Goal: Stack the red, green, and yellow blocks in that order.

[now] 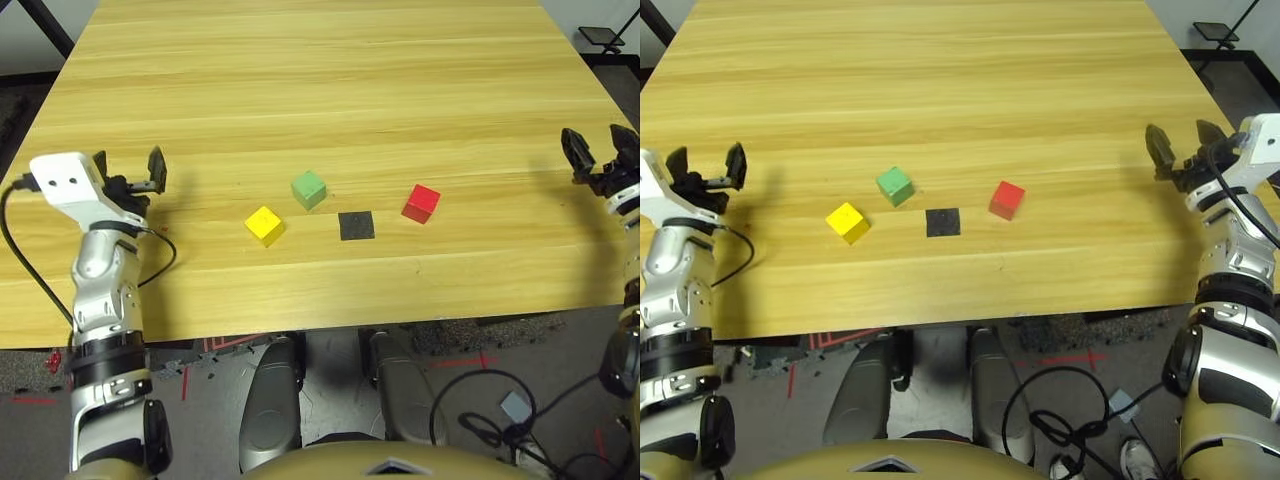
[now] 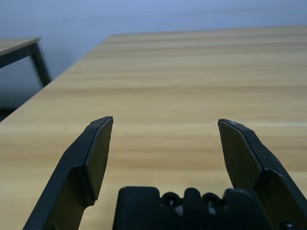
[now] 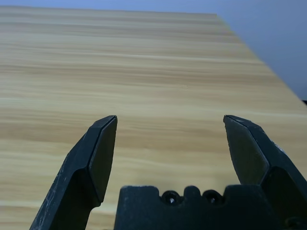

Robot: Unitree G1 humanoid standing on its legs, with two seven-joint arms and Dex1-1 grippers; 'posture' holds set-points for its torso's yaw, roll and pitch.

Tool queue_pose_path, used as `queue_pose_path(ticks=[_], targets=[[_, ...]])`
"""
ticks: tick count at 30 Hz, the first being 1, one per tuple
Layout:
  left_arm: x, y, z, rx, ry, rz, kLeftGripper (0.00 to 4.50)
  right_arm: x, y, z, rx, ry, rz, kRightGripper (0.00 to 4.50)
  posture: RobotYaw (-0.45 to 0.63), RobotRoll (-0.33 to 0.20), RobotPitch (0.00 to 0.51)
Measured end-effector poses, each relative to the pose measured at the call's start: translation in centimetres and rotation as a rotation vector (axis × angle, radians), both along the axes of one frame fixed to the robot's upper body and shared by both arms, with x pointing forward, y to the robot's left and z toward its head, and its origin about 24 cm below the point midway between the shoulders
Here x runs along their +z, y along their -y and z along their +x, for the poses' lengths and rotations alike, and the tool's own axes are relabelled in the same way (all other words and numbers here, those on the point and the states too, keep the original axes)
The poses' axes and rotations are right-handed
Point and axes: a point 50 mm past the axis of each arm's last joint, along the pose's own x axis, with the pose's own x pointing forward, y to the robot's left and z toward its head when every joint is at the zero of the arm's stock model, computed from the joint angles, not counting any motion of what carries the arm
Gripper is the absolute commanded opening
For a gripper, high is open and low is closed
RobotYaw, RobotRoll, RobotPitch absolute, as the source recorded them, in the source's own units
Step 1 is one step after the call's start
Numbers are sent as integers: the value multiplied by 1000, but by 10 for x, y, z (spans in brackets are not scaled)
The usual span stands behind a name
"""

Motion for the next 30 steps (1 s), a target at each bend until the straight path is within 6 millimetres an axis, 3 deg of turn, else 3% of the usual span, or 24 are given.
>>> queue_pose_path(ticks=[7,15,21,30], targets=[[51,-3,7,-383,-80,106,4465,19,-19,6,290,-130,-117,4500,88,-27,240],[90,14,4,-760,-196,351,4465,60,-43,-13,731,-304,-379,4500,81,-35,239],[78,29,1,-988,-366,470,4465,57,-77,-20,930,-426,-472,4500,97,-36,238],[67,49,-8,-1064,-467,558,4465,31,-110,-14,904,-538,-522,4500,133,-42,247]])
